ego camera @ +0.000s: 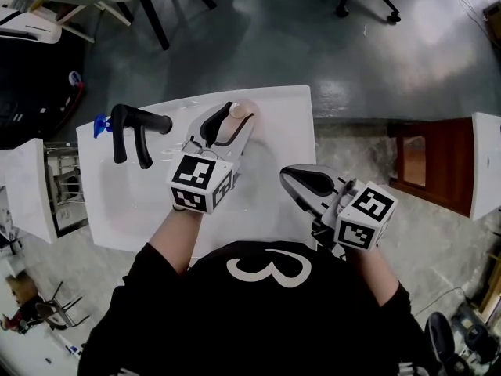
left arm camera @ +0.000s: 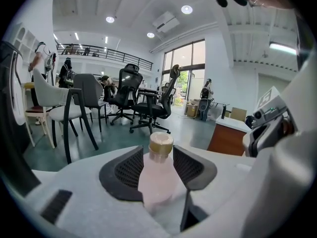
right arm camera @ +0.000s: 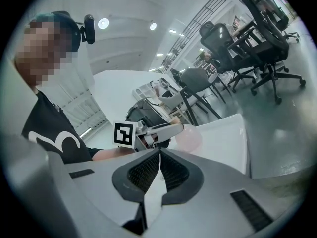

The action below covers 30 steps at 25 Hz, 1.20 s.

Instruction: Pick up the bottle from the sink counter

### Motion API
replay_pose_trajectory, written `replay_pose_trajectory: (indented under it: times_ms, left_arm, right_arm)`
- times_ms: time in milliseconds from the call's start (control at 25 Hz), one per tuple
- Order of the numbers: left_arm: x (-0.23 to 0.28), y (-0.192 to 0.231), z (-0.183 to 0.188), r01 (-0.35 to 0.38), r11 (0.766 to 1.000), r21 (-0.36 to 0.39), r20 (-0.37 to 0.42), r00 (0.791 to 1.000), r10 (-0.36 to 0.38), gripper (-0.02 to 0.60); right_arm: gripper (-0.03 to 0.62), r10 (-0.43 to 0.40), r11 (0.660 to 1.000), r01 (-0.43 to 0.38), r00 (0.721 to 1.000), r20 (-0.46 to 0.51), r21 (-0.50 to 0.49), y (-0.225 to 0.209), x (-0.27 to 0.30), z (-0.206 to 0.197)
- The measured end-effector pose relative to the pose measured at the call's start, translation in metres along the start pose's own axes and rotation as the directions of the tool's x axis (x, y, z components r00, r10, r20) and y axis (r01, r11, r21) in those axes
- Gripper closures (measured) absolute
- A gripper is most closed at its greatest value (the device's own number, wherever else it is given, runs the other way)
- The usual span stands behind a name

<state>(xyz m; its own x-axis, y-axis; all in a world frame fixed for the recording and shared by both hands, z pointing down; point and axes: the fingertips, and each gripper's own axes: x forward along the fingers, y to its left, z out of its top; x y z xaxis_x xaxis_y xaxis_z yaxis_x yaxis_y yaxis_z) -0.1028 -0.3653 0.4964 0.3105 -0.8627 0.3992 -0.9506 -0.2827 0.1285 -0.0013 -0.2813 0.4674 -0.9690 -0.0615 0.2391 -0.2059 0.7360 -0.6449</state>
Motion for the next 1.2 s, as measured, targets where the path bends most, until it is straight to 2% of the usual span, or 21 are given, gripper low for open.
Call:
replay_pose_trajectory:
  times_ms: [400, 880, 1200]
  left_arm:
    - [0.004, -0.003, 0.003, -0.029, 0.996, 0.082, 0.008, 1.0, 0.029, 0.428]
    - [0.003, -0.002, 0.003, -0.039, 0.996, 0.086, 0.003, 0.999, 0.039, 0.43]
    - [0.001, -0.001, 0.001, -0.038, 0.997, 0.074, -0.009, 0.999, 0.039, 0.431]
  right_arm:
    - [0.579, -0.003, 1.0, 0.002, 0.999, -0.034, -0.015, -0.004, 0.003, -0.008]
    - [0.579, 0.01, 0.999, -0.009, 0.999, -0.03, 0.042, -0.007, 0.007, -0.011]
    - [0.579, 0.007, 0.999, -0.006, 1.0, -0.023, 0.047, -0.006, 0.009, -0.01]
